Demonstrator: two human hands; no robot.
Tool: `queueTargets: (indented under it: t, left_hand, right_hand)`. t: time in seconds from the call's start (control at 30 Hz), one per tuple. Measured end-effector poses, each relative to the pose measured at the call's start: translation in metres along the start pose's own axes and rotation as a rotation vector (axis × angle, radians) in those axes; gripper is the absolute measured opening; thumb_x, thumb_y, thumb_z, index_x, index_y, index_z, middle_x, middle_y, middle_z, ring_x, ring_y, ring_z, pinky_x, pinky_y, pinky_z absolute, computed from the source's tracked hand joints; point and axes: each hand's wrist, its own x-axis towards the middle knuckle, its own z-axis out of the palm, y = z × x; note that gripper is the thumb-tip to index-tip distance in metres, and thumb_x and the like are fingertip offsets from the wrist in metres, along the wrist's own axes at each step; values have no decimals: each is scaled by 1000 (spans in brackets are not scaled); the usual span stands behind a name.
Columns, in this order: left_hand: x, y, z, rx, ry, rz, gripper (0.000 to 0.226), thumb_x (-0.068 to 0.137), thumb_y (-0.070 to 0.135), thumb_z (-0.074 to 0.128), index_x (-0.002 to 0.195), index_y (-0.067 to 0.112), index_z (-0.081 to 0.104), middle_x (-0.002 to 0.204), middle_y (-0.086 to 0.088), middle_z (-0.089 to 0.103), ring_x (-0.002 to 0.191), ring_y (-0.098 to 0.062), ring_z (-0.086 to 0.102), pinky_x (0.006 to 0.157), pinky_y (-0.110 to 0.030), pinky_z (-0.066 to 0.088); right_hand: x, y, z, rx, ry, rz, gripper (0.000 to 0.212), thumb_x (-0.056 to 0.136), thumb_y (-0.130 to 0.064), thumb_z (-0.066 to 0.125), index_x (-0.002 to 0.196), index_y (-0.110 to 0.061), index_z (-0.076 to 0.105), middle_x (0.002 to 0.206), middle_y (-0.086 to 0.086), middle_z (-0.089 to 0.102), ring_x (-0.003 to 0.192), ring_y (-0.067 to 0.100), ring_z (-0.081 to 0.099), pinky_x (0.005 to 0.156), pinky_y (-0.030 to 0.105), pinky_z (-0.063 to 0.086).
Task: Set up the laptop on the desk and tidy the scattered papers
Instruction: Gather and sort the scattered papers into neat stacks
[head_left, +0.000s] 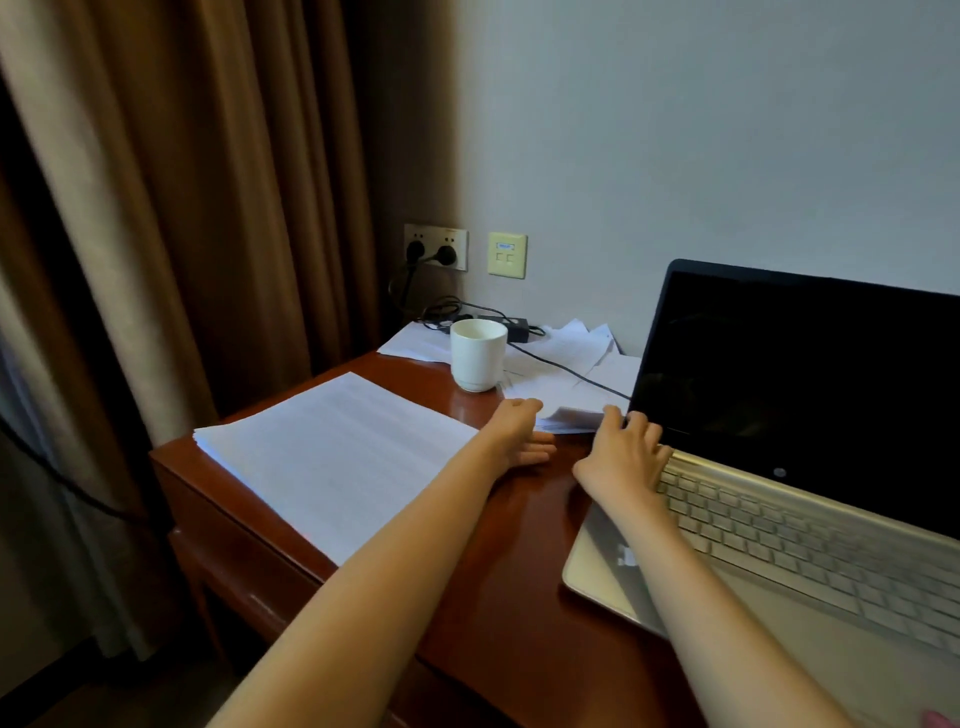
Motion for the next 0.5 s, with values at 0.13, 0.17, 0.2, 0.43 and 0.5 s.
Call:
queueTargets:
  t: [0.13, 0.17, 0.2, 0.43, 0.5]
  left_hand:
    - [22, -6, 15, -228, 19, -52, 48, 100, 29, 38, 145, 14, 27, 138, -23, 44, 90, -30, 62, 82, -34, 51]
    - [27, -6, 17, -242, 8, -47, 46, 100, 28, 40, 142, 13, 32, 139, -22, 44, 88, -29, 62, 83, -34, 50]
    - [31, -6, 20, -241, -13, -36, 44, 99, 28, 41, 139, 10, 37, 138, -20, 44, 85, -27, 61, 83, -33, 51]
    - [36, 10, 34, -218, -22, 2, 22, 101, 18, 39, 98, -2, 48, 93, -16, 53, 71, -21, 57, 51, -24, 54]
    - [34, 18, 31, -223, -24, 21, 29, 101, 21, 37, 80, 4, 47, 80, -12, 50, 68, -19, 53, 56, -23, 51]
  right_hand:
    - [0, 5, 5, -45, 33, 28, 59, 83, -18, 59, 135, -16, 31, 139, 13, 32, 127, 31, 29, 103, 39, 27]
    - [0, 5, 6, -53, 40, 27, 57, 84, -18, 59, 134, -16, 32, 138, 13, 33, 127, 31, 30, 102, 38, 27]
    - [1, 5, 7, -59, 50, 19, 55, 85, -17, 58, 133, -16, 32, 137, 12, 34, 126, 30, 31, 102, 37, 27]
    - [6, 3, 10, -46, 128, -46, 56, 83, -9, 59, 132, -16, 32, 135, 11, 34, 123, 29, 33, 99, 36, 29]
    - [5, 2, 10, -52, 135, -63, 62, 82, -8, 60, 135, -18, 29, 135, 11, 33, 123, 29, 33, 99, 36, 28]
